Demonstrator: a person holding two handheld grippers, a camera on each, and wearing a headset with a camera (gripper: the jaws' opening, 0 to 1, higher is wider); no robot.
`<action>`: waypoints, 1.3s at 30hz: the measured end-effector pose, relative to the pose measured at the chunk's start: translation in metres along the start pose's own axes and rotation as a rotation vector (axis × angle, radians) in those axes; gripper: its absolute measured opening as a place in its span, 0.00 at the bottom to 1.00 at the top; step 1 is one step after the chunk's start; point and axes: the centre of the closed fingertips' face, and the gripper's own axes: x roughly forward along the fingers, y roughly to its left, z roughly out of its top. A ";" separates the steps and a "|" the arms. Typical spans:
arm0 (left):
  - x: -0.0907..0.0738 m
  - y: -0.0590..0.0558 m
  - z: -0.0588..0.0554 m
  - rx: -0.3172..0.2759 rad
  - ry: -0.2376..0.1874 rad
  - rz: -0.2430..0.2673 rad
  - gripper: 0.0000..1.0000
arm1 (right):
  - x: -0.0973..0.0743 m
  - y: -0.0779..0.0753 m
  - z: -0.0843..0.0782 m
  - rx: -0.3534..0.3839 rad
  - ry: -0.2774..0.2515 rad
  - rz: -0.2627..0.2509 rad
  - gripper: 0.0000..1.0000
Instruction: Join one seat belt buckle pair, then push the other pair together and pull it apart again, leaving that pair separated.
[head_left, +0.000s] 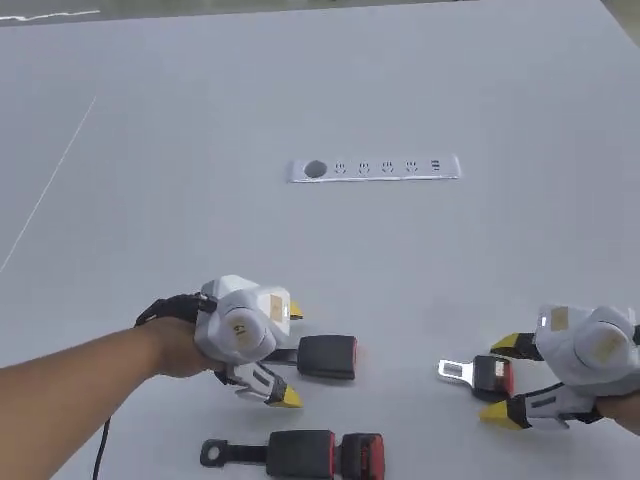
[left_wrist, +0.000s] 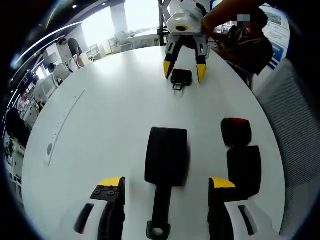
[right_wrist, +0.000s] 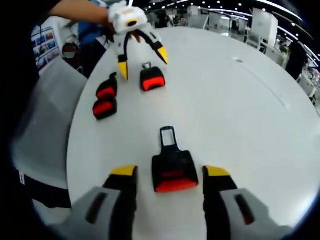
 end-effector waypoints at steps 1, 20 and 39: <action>0.002 0.001 -0.002 -0.002 0.008 0.001 0.65 | 0.000 0.000 -0.001 0.009 0.003 0.002 0.53; 0.009 -0.001 0.007 -0.014 -0.024 -0.060 0.33 | 0.001 -0.008 0.000 -0.092 0.060 0.050 0.37; 0.009 -0.001 0.008 -0.036 0.015 -0.054 0.33 | 0.021 -0.003 0.028 -0.146 0.081 0.074 0.37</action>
